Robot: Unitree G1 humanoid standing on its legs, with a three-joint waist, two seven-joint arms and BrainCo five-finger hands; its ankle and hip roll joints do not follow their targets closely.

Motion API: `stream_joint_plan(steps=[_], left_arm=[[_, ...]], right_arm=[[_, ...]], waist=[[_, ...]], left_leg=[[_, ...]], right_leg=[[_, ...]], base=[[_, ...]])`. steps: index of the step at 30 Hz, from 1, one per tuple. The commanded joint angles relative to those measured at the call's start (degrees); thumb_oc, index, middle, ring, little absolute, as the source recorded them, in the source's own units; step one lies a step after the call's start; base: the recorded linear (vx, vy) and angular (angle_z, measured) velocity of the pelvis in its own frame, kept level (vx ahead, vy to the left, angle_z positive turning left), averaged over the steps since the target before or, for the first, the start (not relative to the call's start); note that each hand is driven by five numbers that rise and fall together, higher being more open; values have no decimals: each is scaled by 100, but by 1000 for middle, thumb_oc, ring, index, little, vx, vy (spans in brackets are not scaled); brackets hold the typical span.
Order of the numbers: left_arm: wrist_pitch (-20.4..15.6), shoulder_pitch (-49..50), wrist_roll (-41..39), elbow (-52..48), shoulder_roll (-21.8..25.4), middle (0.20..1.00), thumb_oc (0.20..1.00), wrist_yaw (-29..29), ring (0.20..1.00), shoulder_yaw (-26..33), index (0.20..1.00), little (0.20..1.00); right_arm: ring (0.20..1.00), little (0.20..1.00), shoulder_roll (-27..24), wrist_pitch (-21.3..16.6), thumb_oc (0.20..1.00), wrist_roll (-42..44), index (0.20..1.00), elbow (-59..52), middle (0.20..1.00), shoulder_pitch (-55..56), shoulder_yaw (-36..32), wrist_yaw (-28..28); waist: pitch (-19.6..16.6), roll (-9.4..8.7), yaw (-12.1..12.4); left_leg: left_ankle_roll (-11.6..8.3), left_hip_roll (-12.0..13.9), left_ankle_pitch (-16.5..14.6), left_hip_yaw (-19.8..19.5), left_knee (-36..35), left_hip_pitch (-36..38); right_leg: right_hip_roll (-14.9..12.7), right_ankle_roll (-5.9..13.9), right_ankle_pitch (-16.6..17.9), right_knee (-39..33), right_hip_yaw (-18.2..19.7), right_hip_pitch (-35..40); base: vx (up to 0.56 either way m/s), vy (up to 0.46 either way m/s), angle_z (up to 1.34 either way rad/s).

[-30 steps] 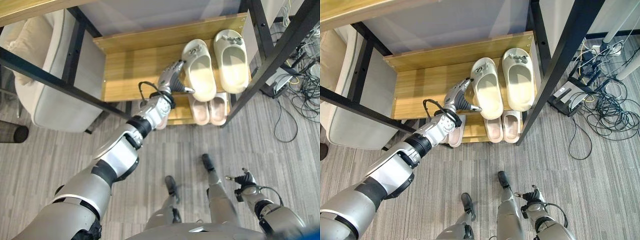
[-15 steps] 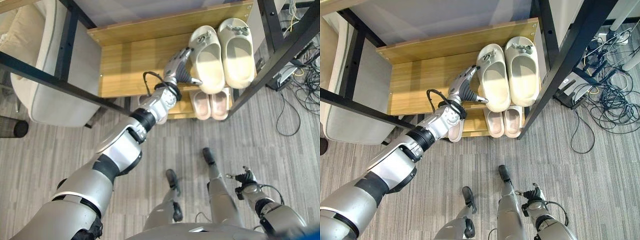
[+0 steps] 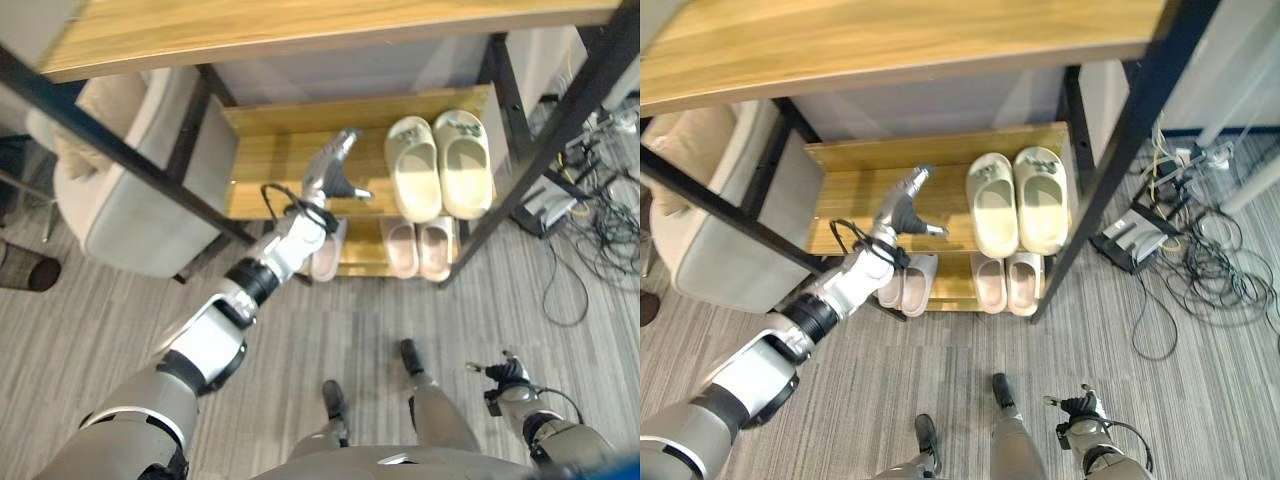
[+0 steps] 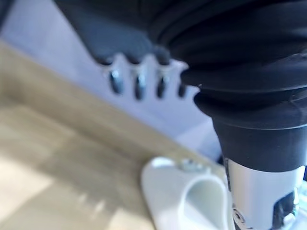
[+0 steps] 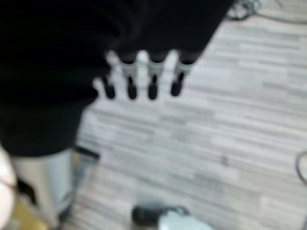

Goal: Arrange the slippers neatly on the shoe rack.

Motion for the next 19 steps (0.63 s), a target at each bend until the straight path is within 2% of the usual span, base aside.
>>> stream_joint_plan(steps=[1, 3, 5, 6, 7, 13, 17, 18, 19], left_arm=[[-443, 131, -234, -257, 204, 1000, 1000, -295, 1000, 502, 1000, 1000], [-593, 752, -490, -779, 330, 1000, 1000, -525, 1000, 640, 1000, 1000], [-819, 1330, -764, -1463, 648, 1000, 1000, -770, 1000, 772, 1000, 1000], [-934, 2039, -1048, -1884, 765, 1000, 1000, -1120, 1000, 908, 1000, 1000], [-929, 2055, -1049, -1899, 773, 1000, 1000, -1125, 1000, 914, 1000, 1000], [-871, 3265, -1358, -2153, 837, 1000, 1000, -1463, 1000, 1518, 1000, 1000], [-618, 4141, -2385, -1822, 563, 1000, 1000, -1927, 1000, 1966, 1000, 1000], [-461, 4512, -2688, -1514, 494, 1000, 1000, -2186, 1000, 2103, 1000, 1000], [-462, 4516, -2689, -1513, 494, 1000, 1000, -2188, 1000, 2104, 1000, 1000]], right_arm=[[1000, 1000, 99, 69, 1000, 16, 1000, 152, 1000, 340, -69, 76], [1000, 1000, 152, 61, 1000, 18, 1000, 97, 1000, 517, -194, 120], [1000, 1000, 220, 65, 1000, 29, 1000, 44, 1000, 634, -294, 179], [1000, 1000, 290, 49, 1000, 51, 1000, 19, 1000, 790, -408, 247], [1000, 1000, 293, 49, 1000, 51, 1000, 17, 1000, 797, -402, 247], [1000, 1000, 454, 20, 1000, 88, 1000, -71, 1000, 1051, -493, 361], [1000, 1000, 511, 47, 1000, 126, 1000, -30, 1000, 1247, -595, 501], [1000, 1000, 516, 76, 1000, 136, 1000, 0, 1000, 1342, -650, 600], [1000, 1000, 515, 76, 1000, 136, 1000, -2, 1000, 1347, -647, 601]], waist=[[-267, -238, 54], [-332, -325, 123], [-416, -423, 173], [-563, -549, 274], [-559, -552, 271], [-740, -828, 471], [-756, -976, 580], [-781, -1032, 605], [-778, -1031, 604]], left_leg=[[-189, -30, -96, -412, 68, 77], [-172, -31, -148, -400, 69, 294], [-158, -39, -221, -406, 55, 516], [-153, -15, -324, -391, 28, 777], [-153, -15, -327, -390, 28, 790], [-111, -62, -498, -424, 28, 1050], [-48, -120, -524, -495, 28, 1161], [-19, -149, -551, -513, 28, 1231], [-19, -149, -554, -512, 28, 1239]], right_leg=[[-427, 572, -227, -276, -595, 583], [-435, 590, -219, -346, -669, 836], [-420, 607, -224, -426, -733, 1086], [-426, 632, -227, -559, -825, 1413], [-426, 633, -225, -567, -825, 1429], [-432, 677, -121, -815, -935, 1772], [-473, 678, -85, -849, -964, 1933], [-487, 682, -87, -848, -950, 2016], [-487, 683, -87, -851, -950, 2026]], base=[[-11, 69, 16], [-9, 93, 10], [38, 119, 7], [46, 126, 14], [19, 145, 17], [-38, 92, 9], [-15, 76, 8], [32, 52, 12], [28, 59, 10]])
